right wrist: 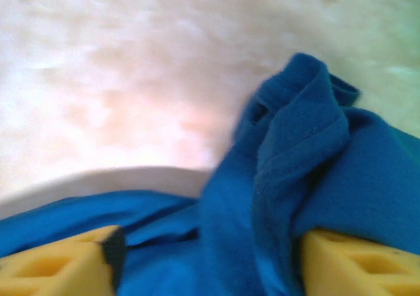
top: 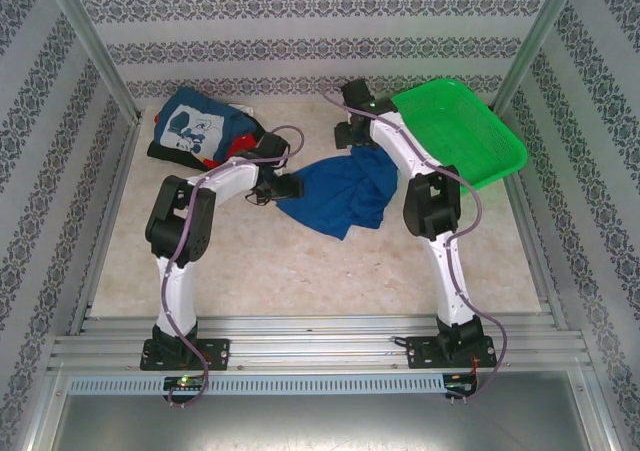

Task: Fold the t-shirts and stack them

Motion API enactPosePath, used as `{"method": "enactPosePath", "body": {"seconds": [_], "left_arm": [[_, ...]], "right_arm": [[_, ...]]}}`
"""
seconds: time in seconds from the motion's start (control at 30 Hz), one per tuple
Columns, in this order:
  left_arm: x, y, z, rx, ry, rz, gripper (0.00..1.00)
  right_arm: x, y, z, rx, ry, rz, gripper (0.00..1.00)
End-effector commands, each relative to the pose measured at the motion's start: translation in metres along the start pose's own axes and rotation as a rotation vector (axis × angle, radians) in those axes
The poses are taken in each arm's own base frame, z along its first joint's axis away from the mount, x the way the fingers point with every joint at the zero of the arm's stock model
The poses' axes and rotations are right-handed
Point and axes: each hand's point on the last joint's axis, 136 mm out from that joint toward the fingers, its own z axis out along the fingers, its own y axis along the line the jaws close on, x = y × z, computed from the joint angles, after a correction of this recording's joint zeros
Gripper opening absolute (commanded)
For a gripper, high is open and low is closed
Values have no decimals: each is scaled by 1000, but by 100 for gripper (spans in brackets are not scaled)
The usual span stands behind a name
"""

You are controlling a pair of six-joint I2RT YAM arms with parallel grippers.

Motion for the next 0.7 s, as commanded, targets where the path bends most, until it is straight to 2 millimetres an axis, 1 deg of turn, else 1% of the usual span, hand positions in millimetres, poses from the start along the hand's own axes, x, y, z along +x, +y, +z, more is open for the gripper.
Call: {"method": "enactPosePath", "body": {"seconds": [0.0,0.07,0.1,0.13,0.2,0.23,0.3,0.37,0.4,0.43,0.5,0.57,0.63,0.67], "left_arm": [[22,-5,16,-32,96,50,60],[25,-13,20,1,119,44,38],[25,-16,19,24,123,38,31],[25,-22,15,53,126,38,23],[23,-31,0,102,119,36,7],[21,-36,-14,138,109,23,2],[15,-43,-47,240,66,-34,0],[4,-52,-91,378,5,-131,0],[-3,-59,-116,451,-32,-162,0],[-9,-64,-135,501,-60,-179,0],[-20,-77,-180,599,-125,-188,0],[-25,-81,-207,651,-171,-200,0],[-25,-82,-221,716,-190,-236,0],[-23,-83,-223,751,-195,-250,0]], "right_arm": [[-25,6,-71,-155,-100,75,81],[-19,1,-91,-168,-107,83,85],[-16,-1,-99,-174,-109,89,86],[-9,-4,-107,-182,-100,98,97],[7,-6,-123,-200,-82,122,98],[18,-8,-131,-204,-69,138,98],[44,-7,-149,-226,-43,178,98],[77,2,-162,-272,-7,222,98],[94,9,-167,-296,13,238,98],[112,15,-167,-313,41,248,98],[146,30,-169,-338,96,279,98],[173,43,-169,-361,139,306,98],[197,41,-166,-314,172,355,98],[207,41,-162,-301,179,387,98]]}}
